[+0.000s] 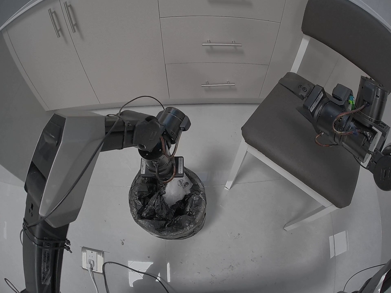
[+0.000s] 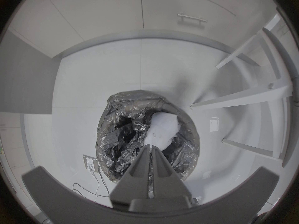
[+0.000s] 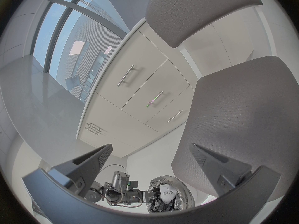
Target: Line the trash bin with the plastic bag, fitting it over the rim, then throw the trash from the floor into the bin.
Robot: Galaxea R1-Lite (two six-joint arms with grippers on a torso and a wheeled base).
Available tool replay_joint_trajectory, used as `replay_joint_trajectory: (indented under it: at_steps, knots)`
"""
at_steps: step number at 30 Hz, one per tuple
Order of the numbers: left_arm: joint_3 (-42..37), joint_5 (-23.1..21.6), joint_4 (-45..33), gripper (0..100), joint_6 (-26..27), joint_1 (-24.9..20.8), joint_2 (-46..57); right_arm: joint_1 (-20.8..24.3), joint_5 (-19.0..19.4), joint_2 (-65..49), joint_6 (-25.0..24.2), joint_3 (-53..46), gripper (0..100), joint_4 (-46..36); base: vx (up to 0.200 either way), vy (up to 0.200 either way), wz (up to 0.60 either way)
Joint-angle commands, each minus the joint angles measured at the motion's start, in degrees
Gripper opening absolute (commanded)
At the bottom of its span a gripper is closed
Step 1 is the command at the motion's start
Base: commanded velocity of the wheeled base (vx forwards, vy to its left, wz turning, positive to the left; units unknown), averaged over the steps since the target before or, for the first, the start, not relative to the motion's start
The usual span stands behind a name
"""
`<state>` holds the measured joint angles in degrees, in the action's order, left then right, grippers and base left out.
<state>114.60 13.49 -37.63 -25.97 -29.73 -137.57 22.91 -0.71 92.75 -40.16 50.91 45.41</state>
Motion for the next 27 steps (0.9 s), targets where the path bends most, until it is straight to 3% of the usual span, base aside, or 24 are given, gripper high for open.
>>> replay_joint_trajectory:
  at_steps: [1, 16, 27]
  knots:
    - [0.0, 0.0, 0.1, 0, -1.2, 1.1, -3.9, -0.1, 0.0, 0.2, 0.0, 0.1, 100, 0.0, 0.000, 0.000, 0.00]
    - [0.0, 0.0, 10.9, 0, -2.2, 0.7, -9.4, -0.8, 0.1, 0.2, 0.0, -0.5, 100, 3.0, 0.000, 0.000, 0.00]
    - [0.0, 2.0, 13.1, 0, -1.6, 1.2, -13.6, -0.9, 0.8, 0.2, 0.0, -1.1, 100, 4.1, 0.000, 0.000, 0.00]
